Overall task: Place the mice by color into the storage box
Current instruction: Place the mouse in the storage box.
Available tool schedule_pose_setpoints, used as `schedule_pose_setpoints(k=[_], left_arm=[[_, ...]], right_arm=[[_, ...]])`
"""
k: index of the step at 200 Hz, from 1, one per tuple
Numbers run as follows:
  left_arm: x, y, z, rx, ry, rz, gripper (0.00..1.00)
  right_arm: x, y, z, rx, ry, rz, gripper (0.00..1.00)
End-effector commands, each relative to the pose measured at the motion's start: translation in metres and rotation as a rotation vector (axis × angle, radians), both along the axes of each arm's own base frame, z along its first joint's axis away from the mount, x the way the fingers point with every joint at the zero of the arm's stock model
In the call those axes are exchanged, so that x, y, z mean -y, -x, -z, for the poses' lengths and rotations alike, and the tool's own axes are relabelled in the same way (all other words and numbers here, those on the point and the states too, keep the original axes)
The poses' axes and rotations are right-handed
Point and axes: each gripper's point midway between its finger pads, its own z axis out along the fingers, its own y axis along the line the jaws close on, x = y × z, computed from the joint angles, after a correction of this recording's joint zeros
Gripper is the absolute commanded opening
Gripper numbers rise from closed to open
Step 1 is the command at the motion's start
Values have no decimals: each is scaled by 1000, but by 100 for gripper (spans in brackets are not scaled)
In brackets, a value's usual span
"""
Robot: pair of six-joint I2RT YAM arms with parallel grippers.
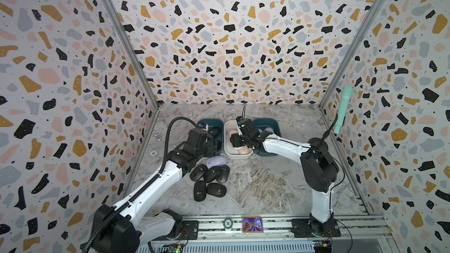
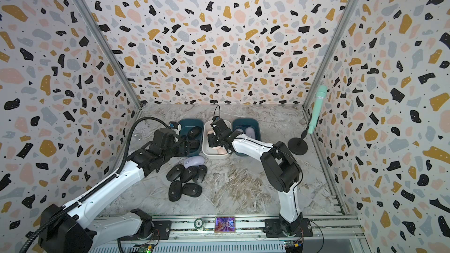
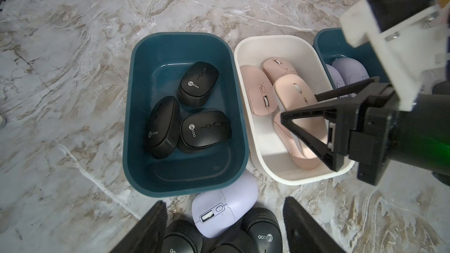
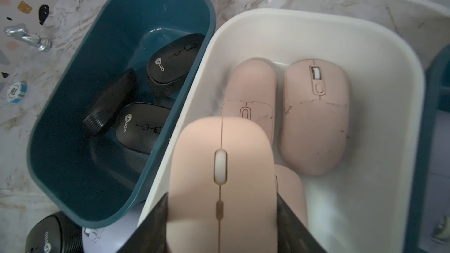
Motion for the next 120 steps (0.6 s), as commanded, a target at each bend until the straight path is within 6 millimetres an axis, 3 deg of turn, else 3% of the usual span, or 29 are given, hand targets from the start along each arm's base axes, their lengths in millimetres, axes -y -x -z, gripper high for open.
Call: schedule_pose_setpoints(k=[1, 69, 120], left_arm=[[-2, -1, -12, 37, -1, -9, 75], [-4, 1, -6, 22, -21, -5, 75], [-4, 1, -4, 27, -15, -9, 75]], right_arm=[[-15, -8, -23, 32, -69, -16, 59], [-27, -8, 6, -31, -73, -18, 61], [-32, -5, 12, -61, -89, -19, 64]])
